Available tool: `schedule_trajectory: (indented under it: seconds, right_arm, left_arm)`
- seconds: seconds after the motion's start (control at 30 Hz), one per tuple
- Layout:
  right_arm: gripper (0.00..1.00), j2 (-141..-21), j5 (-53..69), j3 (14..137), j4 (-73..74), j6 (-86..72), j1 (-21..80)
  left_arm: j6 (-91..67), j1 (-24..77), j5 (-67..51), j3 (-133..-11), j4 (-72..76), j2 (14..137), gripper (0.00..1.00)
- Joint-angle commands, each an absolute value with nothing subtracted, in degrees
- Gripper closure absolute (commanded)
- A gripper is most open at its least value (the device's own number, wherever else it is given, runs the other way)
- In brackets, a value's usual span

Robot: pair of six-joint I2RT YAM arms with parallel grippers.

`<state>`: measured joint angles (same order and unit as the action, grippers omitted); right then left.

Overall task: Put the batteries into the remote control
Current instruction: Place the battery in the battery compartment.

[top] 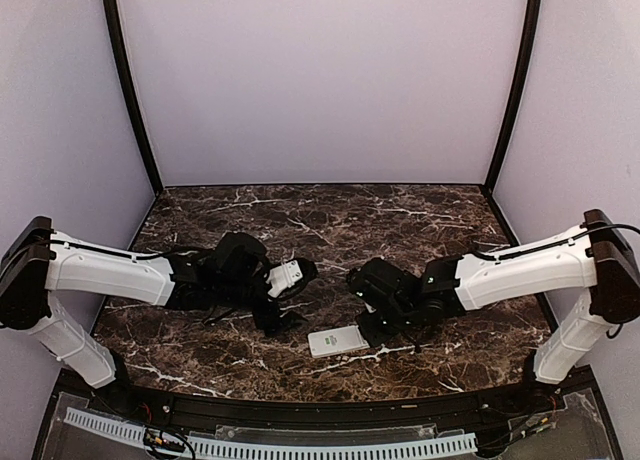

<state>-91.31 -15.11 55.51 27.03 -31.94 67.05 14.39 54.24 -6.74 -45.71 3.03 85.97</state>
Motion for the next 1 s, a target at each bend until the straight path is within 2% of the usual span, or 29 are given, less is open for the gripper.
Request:
schedule_trajectory:
  seconds: [0.0, 0.53, 0.97]
  right_arm:
    - [1.00, -93.1, -15.6, 55.8, 26.2, -32.7, 67.5]
    - [1.00, -97.2, -13.6, 55.3, 24.9, -33.4, 67.5]
    - [0.82, -96.6, -13.1, 54.6, 25.0, -36.6, 68.9]
  left_arm:
    - [14.9, 54.5, -6.4, -46.8, 1.2, 84.6, 0.14]
    - [15.3, 54.4, -6.2, -46.9, 0.9, 84.5, 0.13]
    - [15.3, 54.5, -6.2, -46.9, 0.8, 84.6, 0.14]
